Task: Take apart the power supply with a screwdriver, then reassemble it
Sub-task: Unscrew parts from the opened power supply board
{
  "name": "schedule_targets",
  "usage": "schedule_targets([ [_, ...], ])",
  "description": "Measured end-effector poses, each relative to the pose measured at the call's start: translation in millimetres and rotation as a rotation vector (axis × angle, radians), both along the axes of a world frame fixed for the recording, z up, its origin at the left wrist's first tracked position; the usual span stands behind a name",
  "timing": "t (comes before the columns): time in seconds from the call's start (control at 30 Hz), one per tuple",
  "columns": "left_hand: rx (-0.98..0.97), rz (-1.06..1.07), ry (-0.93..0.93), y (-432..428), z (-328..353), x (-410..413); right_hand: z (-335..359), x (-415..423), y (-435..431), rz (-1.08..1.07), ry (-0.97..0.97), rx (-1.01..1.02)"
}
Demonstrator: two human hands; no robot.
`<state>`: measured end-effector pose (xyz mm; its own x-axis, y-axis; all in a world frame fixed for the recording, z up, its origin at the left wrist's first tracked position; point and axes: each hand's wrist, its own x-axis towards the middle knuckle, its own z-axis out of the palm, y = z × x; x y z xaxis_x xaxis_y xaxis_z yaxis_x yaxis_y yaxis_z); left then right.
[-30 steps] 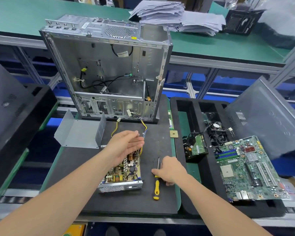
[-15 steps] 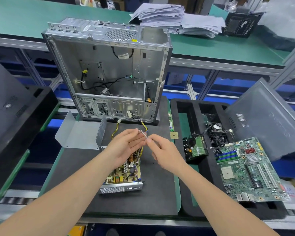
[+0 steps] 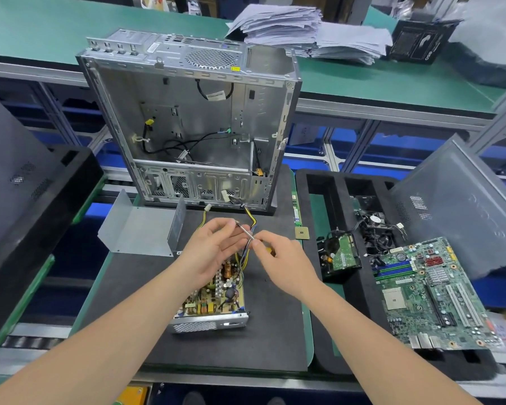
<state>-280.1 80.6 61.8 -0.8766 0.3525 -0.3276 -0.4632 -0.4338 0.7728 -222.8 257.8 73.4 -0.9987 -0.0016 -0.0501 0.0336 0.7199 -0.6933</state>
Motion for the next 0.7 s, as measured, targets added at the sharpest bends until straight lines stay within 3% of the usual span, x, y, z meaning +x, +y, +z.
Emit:
schedule_targets([
  [0.23,-0.071,0.049,0.027,0.4,-0.4,-1.9,-1.1,-0.6,-5.1,-0.020,0.108,0.137],
  [0.57,-0.114,0.049,-0.012,-0.6,-0.5,-1.8,-2.4,0.3,-5.7,-0.020,0.232,0.489],
  [0.7,-0.131,0.044,0.031,-2.4,0.5,-1.3,-2.4,-0.2,-8.2,-0.055,0.199,0.361],
])
